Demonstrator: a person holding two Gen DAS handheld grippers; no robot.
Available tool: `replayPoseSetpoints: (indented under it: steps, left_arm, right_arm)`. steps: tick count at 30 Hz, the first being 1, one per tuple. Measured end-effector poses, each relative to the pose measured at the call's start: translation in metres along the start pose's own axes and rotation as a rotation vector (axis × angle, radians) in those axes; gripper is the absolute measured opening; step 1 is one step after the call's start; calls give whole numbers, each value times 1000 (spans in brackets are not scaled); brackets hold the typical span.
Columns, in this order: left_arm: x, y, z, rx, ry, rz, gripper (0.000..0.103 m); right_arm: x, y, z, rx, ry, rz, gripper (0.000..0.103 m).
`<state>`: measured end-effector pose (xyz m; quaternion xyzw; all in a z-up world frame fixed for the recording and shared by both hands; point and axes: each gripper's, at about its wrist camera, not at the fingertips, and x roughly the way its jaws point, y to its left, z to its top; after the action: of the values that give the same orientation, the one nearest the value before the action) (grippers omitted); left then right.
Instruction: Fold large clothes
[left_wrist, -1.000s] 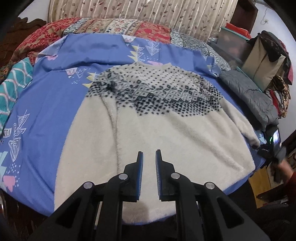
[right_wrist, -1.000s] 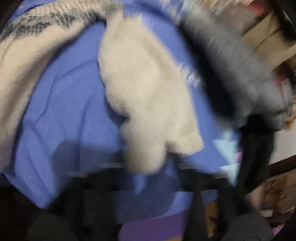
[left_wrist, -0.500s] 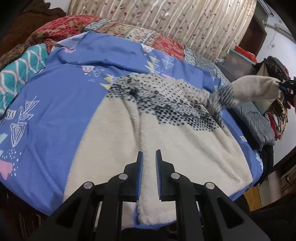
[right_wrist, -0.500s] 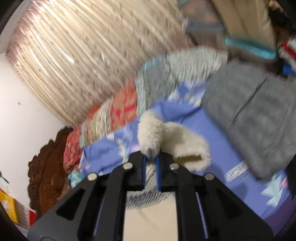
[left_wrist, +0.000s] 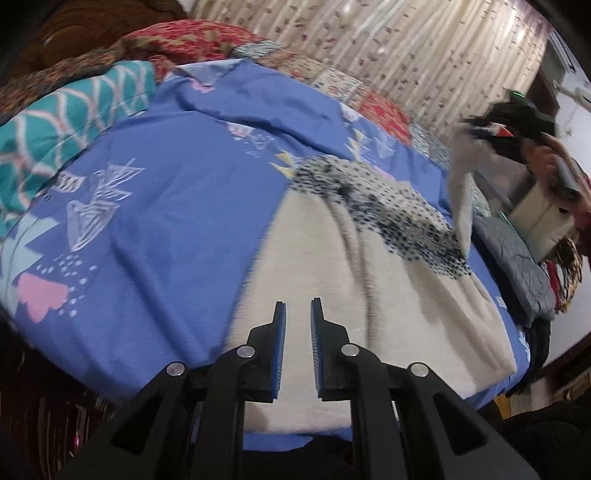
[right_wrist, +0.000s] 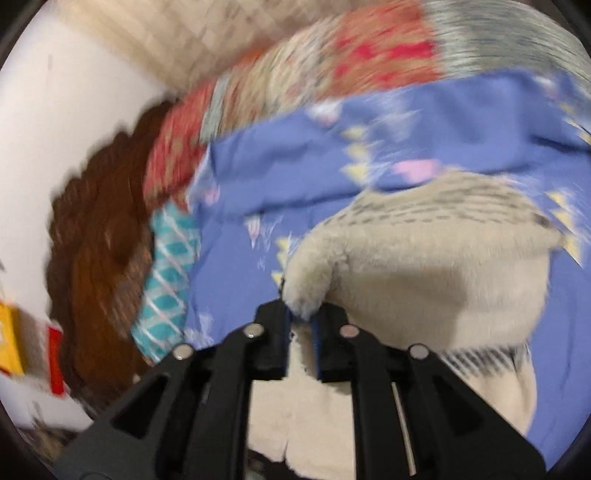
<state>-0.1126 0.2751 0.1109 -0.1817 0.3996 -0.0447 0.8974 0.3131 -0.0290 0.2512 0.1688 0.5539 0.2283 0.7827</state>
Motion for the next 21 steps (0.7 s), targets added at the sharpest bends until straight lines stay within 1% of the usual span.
replayPoseSetpoints:
  steps: [1, 2, 3, 4, 5, 6, 7, 8, 9, 10, 11, 12, 13, 14, 16, 17, 18, 19, 20, 21]
  left_arm:
    - [-2, 5, -1, -12, 4, 11, 37]
    - [-4, 8, -2, -20, 8, 23, 37]
    - [-5, 11, -3, -26, 12, 35, 37]
    - [-6, 13, -3, -28, 14, 47, 37]
    - [-8, 15, -4, -30, 15, 53, 37]
    - [-7, 16, -4, -35, 23, 59, 37]
    - [-5, 18, -3, -39, 31, 60, 37]
    - [-2, 18, -2, -43, 41, 60, 37]
    - [2, 17, 0, -45, 51, 60, 37]
    - [8, 15, 3, -44, 65, 61, 37]
    - [13, 12, 5, -39, 75, 64, 37]
    - [17, 9, 9, -32, 83, 67, 37]
    - [23, 2, 14, -18, 91, 70, 37]
    - [26, -3, 17, -8, 95, 72, 37]
    - [32, -17, 24, 11, 102, 68, 37]
    - [34, -23, 26, 16, 105, 66, 37]
    - [37, -28, 29, 22, 109, 64, 37]
    - [42, -37, 32, 32, 119, 66, 37]
    - [44, -42, 34, 39, 124, 70, 37]
    - [45, -48, 36, 49, 128, 74, 37]
  right_arm:
    - [33, 12, 5, -80, 76, -48, 64]
    - [53, 18, 6, -140, 78, -138, 66]
    - [58, 17, 7, -164, 65, -181, 66]
    - [59, 12, 8, -175, 54, -180, 66]
    - [52, -2, 9, -170, 33, -151, 66]
    - [42, -16, 9, -165, 0, -154, 68]
    - [26, -40, 7, -162, -54, -179, 73]
    - [12, -65, 5, -156, -111, -227, 77]
    - [5, -87, 2, -151, -158, -290, 86]
    - [-3, -111, -4, -144, -193, -348, 90]
    - [-10, -149, -13, -114, -206, -411, 90]
    - [-11, -174, -20, -82, -196, -437, 90]
    - [-10, -204, -27, -29, -177, -446, 90]
    - [-7, -239, -39, 60, -151, -429, 90]
    - [1, -280, -51, 174, -123, -377, 90]
    - [6, -295, -55, 204, -123, -356, 90]
    - [9, -305, -56, 217, -124, -343, 89]
    - [15, -313, -57, 227, -111, -315, 65]
    - [28, -325, -55, 256, -57, -247, 27]
    - [29, -327, -54, 279, -63, -249, 9]
